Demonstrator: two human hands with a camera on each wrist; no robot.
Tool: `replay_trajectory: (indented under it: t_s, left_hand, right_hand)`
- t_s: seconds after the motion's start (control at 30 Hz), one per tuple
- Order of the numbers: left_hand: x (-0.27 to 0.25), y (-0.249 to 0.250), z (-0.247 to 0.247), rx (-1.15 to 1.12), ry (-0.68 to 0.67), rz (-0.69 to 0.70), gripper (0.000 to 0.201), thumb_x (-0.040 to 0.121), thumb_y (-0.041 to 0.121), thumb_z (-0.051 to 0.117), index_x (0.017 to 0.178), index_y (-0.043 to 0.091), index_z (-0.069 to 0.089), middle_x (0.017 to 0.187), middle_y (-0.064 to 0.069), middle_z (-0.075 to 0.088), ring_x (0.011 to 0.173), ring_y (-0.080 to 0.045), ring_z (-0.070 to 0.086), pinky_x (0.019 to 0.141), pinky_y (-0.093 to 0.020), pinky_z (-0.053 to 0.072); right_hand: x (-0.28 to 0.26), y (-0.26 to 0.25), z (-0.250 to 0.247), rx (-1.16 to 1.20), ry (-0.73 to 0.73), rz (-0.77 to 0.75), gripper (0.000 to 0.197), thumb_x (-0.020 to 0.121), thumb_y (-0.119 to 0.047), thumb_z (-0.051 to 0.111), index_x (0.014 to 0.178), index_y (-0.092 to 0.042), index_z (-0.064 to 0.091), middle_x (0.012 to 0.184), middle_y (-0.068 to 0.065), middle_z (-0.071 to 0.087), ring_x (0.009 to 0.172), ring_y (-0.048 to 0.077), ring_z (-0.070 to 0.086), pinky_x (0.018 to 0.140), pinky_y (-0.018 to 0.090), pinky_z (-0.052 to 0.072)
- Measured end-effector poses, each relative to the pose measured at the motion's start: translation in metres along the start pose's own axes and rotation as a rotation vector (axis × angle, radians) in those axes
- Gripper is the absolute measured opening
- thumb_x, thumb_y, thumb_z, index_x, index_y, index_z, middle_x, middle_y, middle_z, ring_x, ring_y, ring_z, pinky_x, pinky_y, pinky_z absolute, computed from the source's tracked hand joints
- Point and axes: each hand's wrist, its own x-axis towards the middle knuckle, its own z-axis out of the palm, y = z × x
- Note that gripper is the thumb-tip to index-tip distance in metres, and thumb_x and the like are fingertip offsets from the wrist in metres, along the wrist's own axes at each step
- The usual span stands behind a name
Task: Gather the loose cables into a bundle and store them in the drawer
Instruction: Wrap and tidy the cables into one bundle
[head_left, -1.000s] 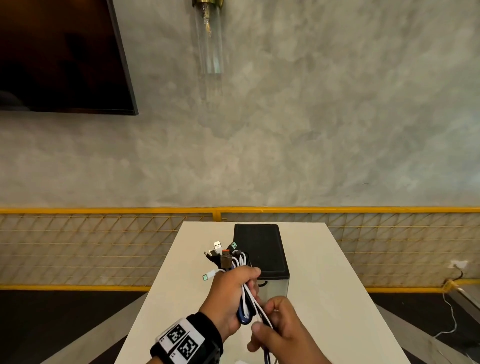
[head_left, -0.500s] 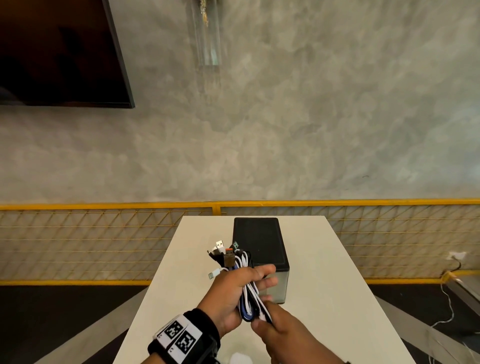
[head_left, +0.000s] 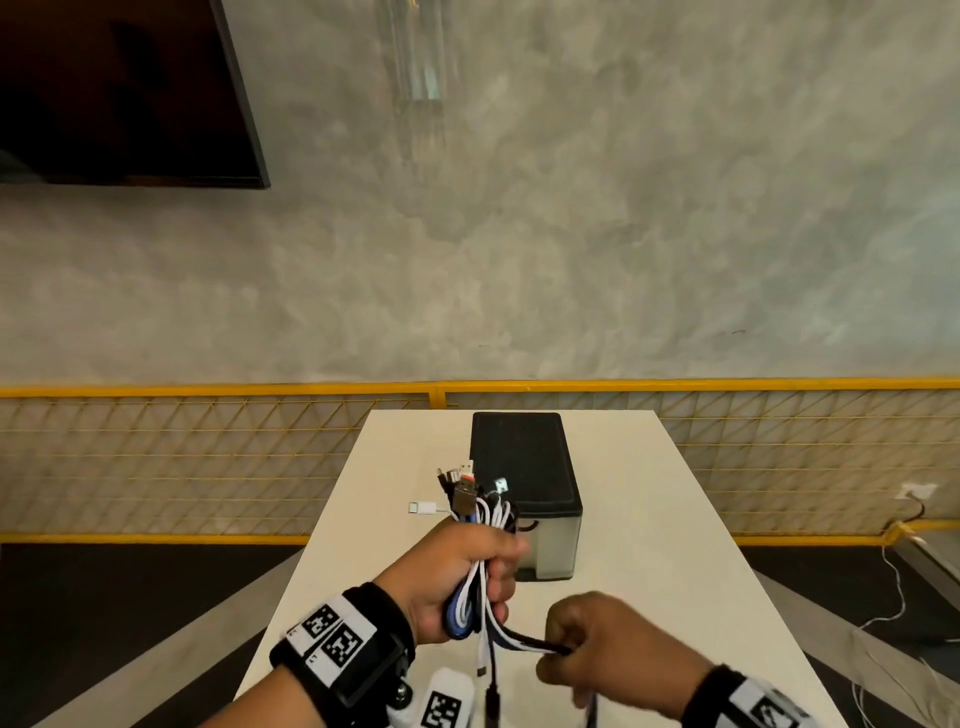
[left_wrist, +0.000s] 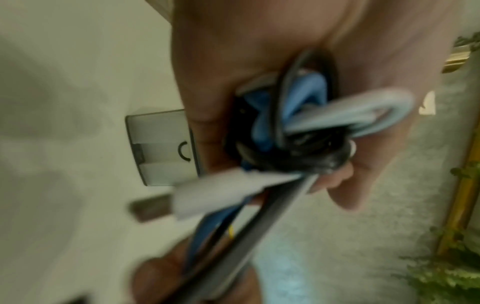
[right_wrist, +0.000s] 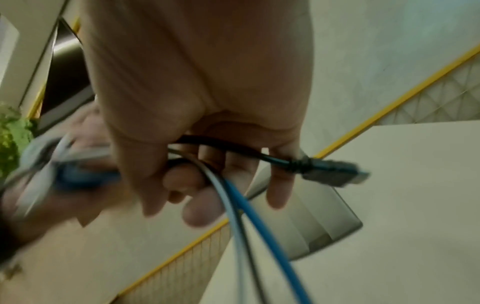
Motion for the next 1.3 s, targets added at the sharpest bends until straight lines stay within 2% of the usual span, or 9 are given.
replay_trajectory:
  t_s: [0.17, 0.3, 0.47, 0.57, 0.67, 0.77, 1.03, 1.2, 1.3]
  left_hand:
    - [-0.011, -0.010, 0.000, 0.201, -0.106, -0.089, 0.024, 0.074, 0.008, 0.065, 0.053, 0.014, 0.054, 0.046, -0.001, 0.046, 0.039, -0.012, 0.043, 0.048, -0.022, 0.039]
    - [-0.010, -0.014, 0.002, 0.190, -0.108, -0.053, 0.019, 0.077, 0.009, 0.063, 0.059, 0.015, 0.065, 0.047, -0.002, 0.052, 0.041, -0.012, 0.047, 0.049, -0.023, 0.039]
    - [-0.012, -0.019, 0.010, 0.219, -0.083, 0.015, 0.019, 0.085, 0.015, 0.071, 0.066, 0.016, 0.069, 0.050, 0.001, 0.062, 0.041, -0.009, 0.057, 0.045, -0.019, 0.047]
    - [-0.010, -0.021, 0.011, 0.287, -0.129, 0.040, 0.020, 0.088, -0.006, 0.064, 0.085, 0.014, 0.069, 0.059, 0.006, 0.069, 0.050, -0.005, 0.064, 0.051, -0.018, 0.050]
    - [-0.011, -0.022, 0.012, 0.355, -0.104, 0.056, 0.020, 0.079, -0.006, 0.070, 0.086, 0.013, 0.071, 0.071, -0.006, 0.067, 0.058, -0.015, 0.062, 0.059, -0.026, 0.051]
    - [-0.009, -0.023, 0.013, 0.408, -0.037, 0.112, 0.020, 0.071, -0.002, 0.071, 0.088, 0.008, 0.067, 0.079, -0.014, 0.059, 0.071, -0.024, 0.057, 0.072, -0.035, 0.045]
    - [-0.012, -0.021, 0.002, 0.453, -0.029, 0.190, 0.021, 0.071, 0.000, 0.065, 0.092, 0.001, 0.067, 0.081, -0.004, 0.065, 0.079, -0.018, 0.060, 0.077, -0.036, 0.047]
    - [-0.011, -0.027, 0.008, 0.279, 0.063, 0.143, 0.019, 0.061, 0.003, 0.066, 0.079, 0.006, 0.071, 0.076, -0.014, 0.063, 0.074, -0.031, 0.066, 0.065, -0.034, 0.054]
    - [-0.011, -0.030, 0.015, 0.205, 0.154, 0.157, 0.015, 0.062, 0.003, 0.064, 0.056, 0.016, 0.068, 0.056, -0.003, 0.058, 0.050, -0.017, 0.058, 0.055, -0.026, 0.047]
  right_hand:
    - [0.000, -0.022, -0.022, -0.021, 0.092, -0.063, 0.021, 0.062, -0.012, 0.082, 0.061, -0.018, 0.062, 0.054, -0.006, 0.058, 0.040, 0.004, 0.044, 0.043, 0.018, 0.036]
    - [0.009, -0.036, -0.026, -0.031, 0.222, -0.113, 0.018, 0.057, -0.005, 0.075, 0.065, -0.016, 0.063, 0.064, 0.000, 0.067, 0.056, 0.007, 0.058, 0.055, 0.027, 0.048]
    - [0.013, -0.035, -0.015, -0.146, 0.353, -0.138, 0.022, 0.065, -0.005, 0.061, 0.065, -0.023, 0.048, 0.065, -0.006, 0.054, 0.059, 0.007, 0.047, 0.052, 0.022, 0.036]
    - [0.012, -0.033, -0.013, -0.066, 0.310, -0.135, 0.027, 0.065, 0.000, 0.057, 0.078, -0.022, 0.048, 0.072, -0.002, 0.056, 0.063, 0.010, 0.047, 0.053, 0.025, 0.036]
    - [0.008, -0.036, -0.011, 0.009, 0.235, -0.127, 0.037, 0.070, 0.000, 0.061, 0.096, -0.021, 0.045, 0.074, 0.005, 0.058, 0.060, 0.013, 0.048, 0.047, 0.022, 0.036]
    - [0.008, -0.036, -0.011, 0.050, 0.205, -0.139, 0.043, 0.072, 0.000, 0.062, 0.099, -0.027, 0.041, 0.072, 0.003, 0.053, 0.058, 0.013, 0.045, 0.050, 0.027, 0.036]
    - [0.005, -0.039, -0.019, 0.182, 0.105, -0.176, 0.037, 0.079, -0.002, 0.065, 0.102, -0.025, 0.046, 0.076, 0.005, 0.064, 0.062, 0.011, 0.058, 0.061, 0.028, 0.044]
    - [0.008, -0.036, -0.018, 0.238, 0.176, -0.187, 0.028, 0.078, -0.003, 0.067, 0.098, -0.018, 0.055, 0.075, 0.004, 0.068, 0.063, 0.011, 0.063, 0.060, 0.027, 0.051]
    - [0.008, -0.030, -0.021, 0.278, 0.191, -0.164, 0.017, 0.082, -0.008, 0.066, 0.096, -0.016, 0.059, 0.081, 0.006, 0.071, 0.067, 0.015, 0.068, 0.062, 0.032, 0.053]
